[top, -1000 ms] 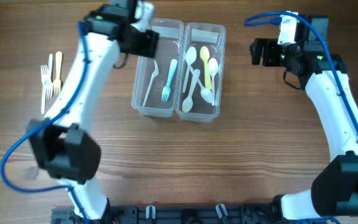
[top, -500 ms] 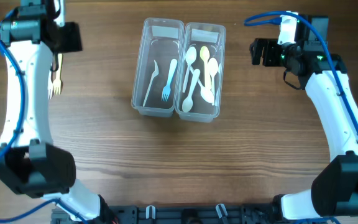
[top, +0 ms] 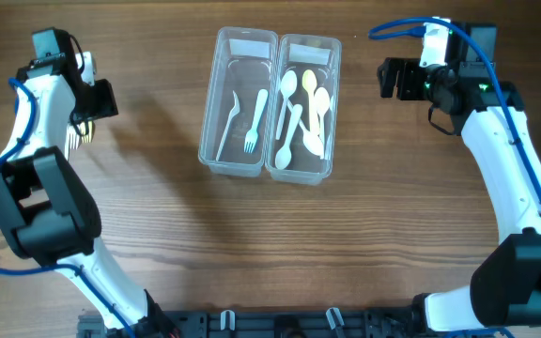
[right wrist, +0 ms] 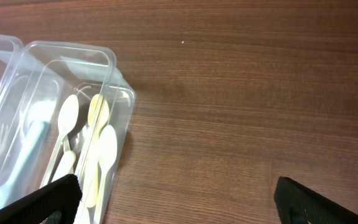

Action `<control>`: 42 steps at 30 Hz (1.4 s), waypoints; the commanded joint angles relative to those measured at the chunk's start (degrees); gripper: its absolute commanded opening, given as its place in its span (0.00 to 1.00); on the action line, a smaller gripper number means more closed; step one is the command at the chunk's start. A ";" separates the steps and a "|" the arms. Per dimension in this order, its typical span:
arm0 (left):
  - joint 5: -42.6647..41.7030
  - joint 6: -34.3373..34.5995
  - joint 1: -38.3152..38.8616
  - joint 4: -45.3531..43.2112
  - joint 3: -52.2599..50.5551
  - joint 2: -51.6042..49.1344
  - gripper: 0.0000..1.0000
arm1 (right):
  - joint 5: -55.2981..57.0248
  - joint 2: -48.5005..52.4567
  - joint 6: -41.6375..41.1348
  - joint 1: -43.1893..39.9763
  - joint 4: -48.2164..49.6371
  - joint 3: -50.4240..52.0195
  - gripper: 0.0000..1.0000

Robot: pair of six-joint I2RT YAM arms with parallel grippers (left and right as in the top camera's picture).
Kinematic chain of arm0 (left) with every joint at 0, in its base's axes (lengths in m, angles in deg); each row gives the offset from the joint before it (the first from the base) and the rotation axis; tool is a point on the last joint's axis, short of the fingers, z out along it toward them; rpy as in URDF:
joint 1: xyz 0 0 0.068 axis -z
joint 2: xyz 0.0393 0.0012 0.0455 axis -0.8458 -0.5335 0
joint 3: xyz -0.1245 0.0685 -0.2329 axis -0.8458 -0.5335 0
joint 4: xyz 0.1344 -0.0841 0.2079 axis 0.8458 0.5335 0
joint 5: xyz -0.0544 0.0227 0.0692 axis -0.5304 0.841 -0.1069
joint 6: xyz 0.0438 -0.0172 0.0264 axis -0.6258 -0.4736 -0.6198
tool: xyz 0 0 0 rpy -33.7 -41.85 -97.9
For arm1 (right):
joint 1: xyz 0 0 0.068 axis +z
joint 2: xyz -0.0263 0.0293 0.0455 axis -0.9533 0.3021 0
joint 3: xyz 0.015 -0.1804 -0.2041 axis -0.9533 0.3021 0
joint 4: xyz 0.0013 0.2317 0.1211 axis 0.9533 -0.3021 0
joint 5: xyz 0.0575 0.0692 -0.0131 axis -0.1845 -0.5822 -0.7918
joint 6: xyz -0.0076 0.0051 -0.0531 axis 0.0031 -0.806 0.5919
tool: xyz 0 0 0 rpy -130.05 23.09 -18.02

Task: Pack container
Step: 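Move the left gripper to the fork pile and grasp the yellow fork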

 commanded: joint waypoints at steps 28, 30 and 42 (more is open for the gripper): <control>-5.64 -7.23 -4.37 -9.77 -0.33 -12.55 0.55 | 0.52 -0.66 0.63 0.02 0.17 -0.11 1.00; -5.79 -7.08 -4.33 -7.10 -0.33 -12.55 0.50 | 0.52 -0.66 0.63 0.02 0.17 -0.11 1.00; -18.69 -1.99 -4.33 4.98 -0.33 -12.55 0.34 | 0.52 -0.66 0.63 0.02 0.17 -0.11 1.00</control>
